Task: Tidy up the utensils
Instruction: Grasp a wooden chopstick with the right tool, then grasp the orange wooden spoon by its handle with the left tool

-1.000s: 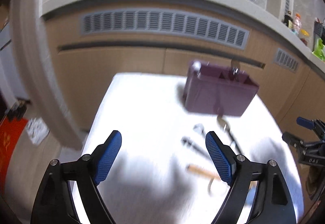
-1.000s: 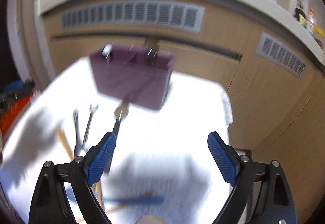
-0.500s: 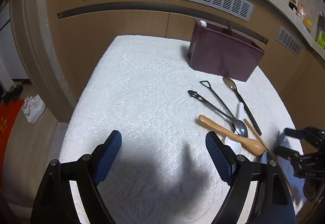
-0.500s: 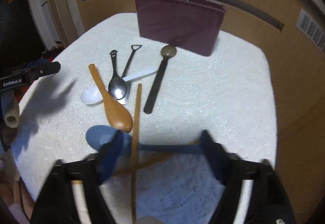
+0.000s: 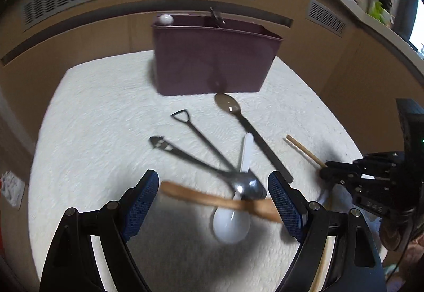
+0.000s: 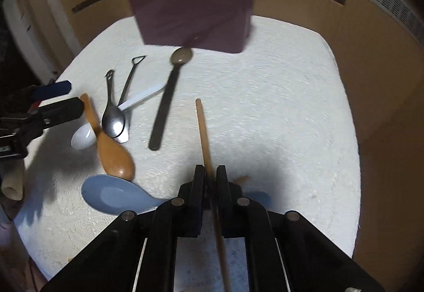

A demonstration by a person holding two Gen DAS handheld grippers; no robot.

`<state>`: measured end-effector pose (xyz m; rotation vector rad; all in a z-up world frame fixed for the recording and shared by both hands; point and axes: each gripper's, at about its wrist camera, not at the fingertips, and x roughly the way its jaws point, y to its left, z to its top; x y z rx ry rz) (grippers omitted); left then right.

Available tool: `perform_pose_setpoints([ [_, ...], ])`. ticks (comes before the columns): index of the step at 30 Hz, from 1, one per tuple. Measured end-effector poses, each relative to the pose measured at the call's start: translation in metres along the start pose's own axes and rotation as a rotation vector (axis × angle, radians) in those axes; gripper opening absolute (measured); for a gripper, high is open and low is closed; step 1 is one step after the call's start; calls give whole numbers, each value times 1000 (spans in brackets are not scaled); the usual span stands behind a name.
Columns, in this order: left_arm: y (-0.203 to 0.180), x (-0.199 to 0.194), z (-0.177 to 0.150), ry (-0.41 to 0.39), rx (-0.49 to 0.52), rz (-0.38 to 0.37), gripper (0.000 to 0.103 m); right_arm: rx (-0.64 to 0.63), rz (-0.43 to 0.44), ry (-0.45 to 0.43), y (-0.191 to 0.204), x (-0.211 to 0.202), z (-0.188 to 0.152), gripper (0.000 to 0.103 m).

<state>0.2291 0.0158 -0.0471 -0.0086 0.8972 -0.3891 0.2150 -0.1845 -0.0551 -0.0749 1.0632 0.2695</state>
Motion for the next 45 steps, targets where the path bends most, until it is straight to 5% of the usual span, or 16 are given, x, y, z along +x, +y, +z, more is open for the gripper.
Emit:
perform_pose_setpoints([
  [7,23,33,5,130,-83,-105,69,55,15,-54,-18,-27,-14,44],
  [12,11,0,-34,191,-45,-160,69,67,-40,-102,-31,-45,-24,62],
  [18,-17,-36,-67,214,16,-146,67,94,-64,-122,-41,-49,-30,63],
  [23,-54,-49,-39,112,224,-58,46,70,-100,-145,-35,-52,-33,68],
  [27,-78,-16,-15,168,361,-47,44,61,-106,-169,-39,-57,-37,75],
  [33,-77,39,7,275,391,-14,38,55,-101,-173,-52,-62,-44,73],
  [39,-76,43,3,250,351,30,32,-42,-32,-140,-39,-53,-30,35],
  [45,-22,5,-22,157,106,180,32,-48,-78,-78,-39,-20,1,29],
])
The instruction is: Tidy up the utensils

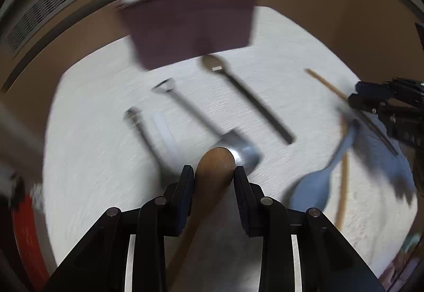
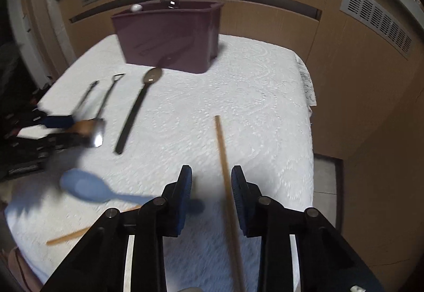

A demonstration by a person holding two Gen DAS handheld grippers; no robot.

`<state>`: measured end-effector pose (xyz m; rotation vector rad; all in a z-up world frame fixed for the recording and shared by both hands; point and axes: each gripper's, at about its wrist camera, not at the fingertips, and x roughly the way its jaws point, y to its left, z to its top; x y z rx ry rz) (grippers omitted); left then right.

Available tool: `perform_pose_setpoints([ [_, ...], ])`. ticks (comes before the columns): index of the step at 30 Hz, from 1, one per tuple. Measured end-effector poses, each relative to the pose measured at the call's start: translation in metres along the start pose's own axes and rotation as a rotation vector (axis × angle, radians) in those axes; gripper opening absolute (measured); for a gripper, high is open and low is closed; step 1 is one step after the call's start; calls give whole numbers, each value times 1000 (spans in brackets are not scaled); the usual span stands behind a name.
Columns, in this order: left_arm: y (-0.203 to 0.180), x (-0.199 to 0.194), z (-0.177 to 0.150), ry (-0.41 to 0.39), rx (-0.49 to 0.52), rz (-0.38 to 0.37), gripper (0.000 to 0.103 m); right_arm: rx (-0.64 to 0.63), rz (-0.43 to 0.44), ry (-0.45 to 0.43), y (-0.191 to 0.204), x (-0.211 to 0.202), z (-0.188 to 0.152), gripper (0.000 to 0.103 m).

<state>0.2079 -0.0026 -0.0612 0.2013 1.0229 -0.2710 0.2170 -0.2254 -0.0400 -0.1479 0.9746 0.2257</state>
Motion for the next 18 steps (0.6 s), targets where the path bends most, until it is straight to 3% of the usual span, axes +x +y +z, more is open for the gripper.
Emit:
perform_pose_setpoints([
  [3,21,-11,-21,-1,-125,-69,32,26,-36,49,-6,21,9,29],
  [5,24,-17,-28,3,-138,-95,32,60,-13,108,-8,34,10,26],
  [7,24,-23,-32,0,-112,-115,34,72,-7,117,-3,32,10,8],
  [11,11,-37,-35,-1,-3,-112,45,94,96,145,15,21,6,6],
  [14,2,-36,-34,9,70,-90,45,114,173,128,25,5,5,6],
  [18,-6,-30,-35,51,171,-31,45,91,191,93,40,-9,5,6],
])
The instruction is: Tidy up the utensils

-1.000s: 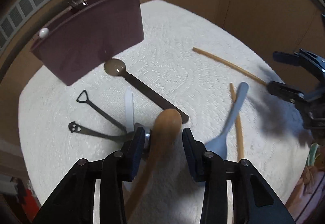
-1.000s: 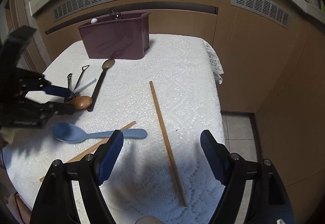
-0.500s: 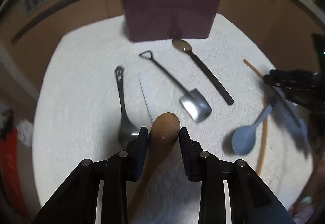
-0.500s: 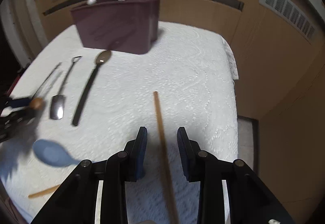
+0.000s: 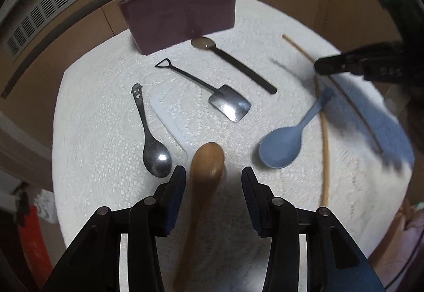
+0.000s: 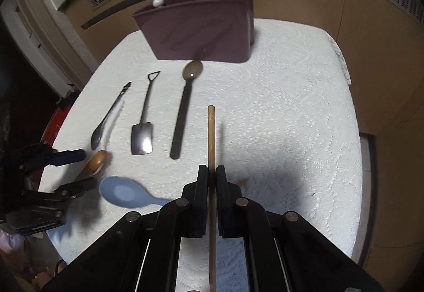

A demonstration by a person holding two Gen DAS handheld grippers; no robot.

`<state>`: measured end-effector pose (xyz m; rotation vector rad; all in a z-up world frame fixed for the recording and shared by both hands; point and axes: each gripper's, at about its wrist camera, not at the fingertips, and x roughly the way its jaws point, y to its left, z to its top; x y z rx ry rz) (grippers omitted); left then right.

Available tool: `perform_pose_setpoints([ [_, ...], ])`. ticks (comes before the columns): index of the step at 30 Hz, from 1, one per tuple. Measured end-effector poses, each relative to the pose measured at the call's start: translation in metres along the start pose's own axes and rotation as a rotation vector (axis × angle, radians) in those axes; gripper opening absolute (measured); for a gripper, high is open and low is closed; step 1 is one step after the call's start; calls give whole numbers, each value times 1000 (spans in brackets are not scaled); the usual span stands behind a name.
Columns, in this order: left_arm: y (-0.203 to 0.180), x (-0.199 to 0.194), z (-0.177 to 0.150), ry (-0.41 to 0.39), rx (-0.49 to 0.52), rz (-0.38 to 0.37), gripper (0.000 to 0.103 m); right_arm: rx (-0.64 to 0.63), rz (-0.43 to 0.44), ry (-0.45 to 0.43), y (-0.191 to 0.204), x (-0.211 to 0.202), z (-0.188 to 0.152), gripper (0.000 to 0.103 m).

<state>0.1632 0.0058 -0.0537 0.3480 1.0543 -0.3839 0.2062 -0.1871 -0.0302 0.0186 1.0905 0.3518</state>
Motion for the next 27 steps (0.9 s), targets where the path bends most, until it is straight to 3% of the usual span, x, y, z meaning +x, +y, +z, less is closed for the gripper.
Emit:
perform_pose_setpoints([
  [3,8,15,2,44,-17,-22,45,-19,11,-22,5,-7,-4,6],
  [6,25,18,3,25,-123,-85,37,-2,7,-52,2,-12,-8,6],
  [9,35,6,-2,-39,-219,-123,36,9,0,-95,2,-21,-14,6],
  [14,27,-53,-8,-250,-281,-121,36,10,-5,-161,6,-46,-20,6],
  [18,20,-78,-3,-343,-280,-86,36,-8,-16,-209,15,-60,-18,6],
  [27,13,-102,4,-405,-256,-60,36,-26,-29,-254,23,-74,-15,6],
])
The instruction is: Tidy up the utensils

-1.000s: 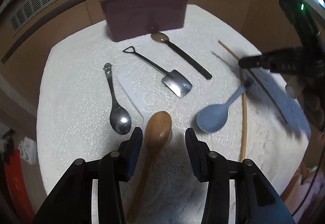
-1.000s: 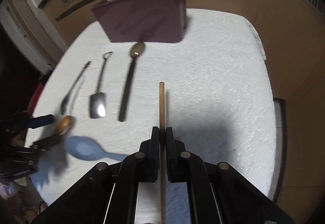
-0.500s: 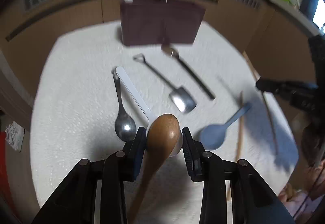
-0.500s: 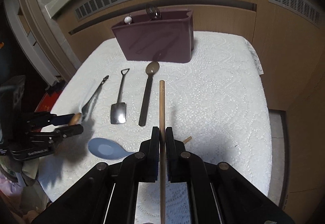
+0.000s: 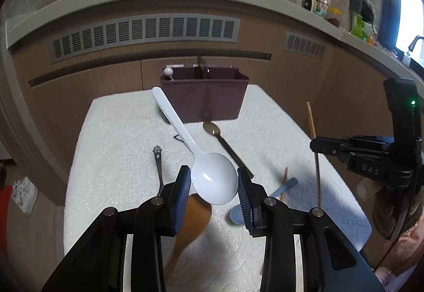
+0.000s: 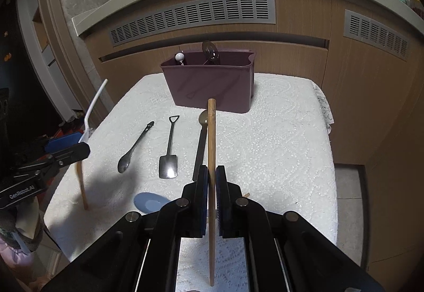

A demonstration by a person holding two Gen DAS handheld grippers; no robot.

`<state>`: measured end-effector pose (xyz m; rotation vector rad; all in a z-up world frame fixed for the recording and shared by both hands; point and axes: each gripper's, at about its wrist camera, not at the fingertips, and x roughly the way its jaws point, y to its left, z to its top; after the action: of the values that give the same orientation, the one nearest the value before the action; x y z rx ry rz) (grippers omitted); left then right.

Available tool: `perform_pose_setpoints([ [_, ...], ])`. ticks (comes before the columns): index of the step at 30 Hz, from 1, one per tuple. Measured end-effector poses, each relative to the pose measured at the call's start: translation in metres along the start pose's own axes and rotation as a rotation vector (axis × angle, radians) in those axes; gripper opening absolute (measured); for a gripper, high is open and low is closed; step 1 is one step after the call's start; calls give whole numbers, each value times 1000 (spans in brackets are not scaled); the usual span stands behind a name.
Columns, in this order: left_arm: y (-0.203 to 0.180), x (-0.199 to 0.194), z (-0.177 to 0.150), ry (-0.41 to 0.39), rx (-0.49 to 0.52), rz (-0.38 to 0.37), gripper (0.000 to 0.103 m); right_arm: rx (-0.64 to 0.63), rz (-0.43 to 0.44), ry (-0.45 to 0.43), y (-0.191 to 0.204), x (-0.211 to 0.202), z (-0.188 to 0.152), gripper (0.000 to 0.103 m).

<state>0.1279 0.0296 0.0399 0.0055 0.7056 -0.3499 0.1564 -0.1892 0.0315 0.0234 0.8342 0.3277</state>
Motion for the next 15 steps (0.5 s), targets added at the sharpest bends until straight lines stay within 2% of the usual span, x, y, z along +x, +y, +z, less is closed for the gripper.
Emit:
perform_pose_setpoints([
  [5,-9,-15,9,-38,27,-9,37,0,-1,-22,1,-7,3,6],
  [7,-11,-15,9,-21,32,-35,37,-6,-1,-30,2,-9,4,6],
  [9,-13,-4,2,50,45,-54,37,-11,1,-26,3,-9,3,6],
  [11,-12,13,-10,124,48,-34,38,-9,-1,-14,3,-5,1,6],
  [15,-3,46,-38,264,7,-43,39,3,-11,10,-1,4,-3,6],
])
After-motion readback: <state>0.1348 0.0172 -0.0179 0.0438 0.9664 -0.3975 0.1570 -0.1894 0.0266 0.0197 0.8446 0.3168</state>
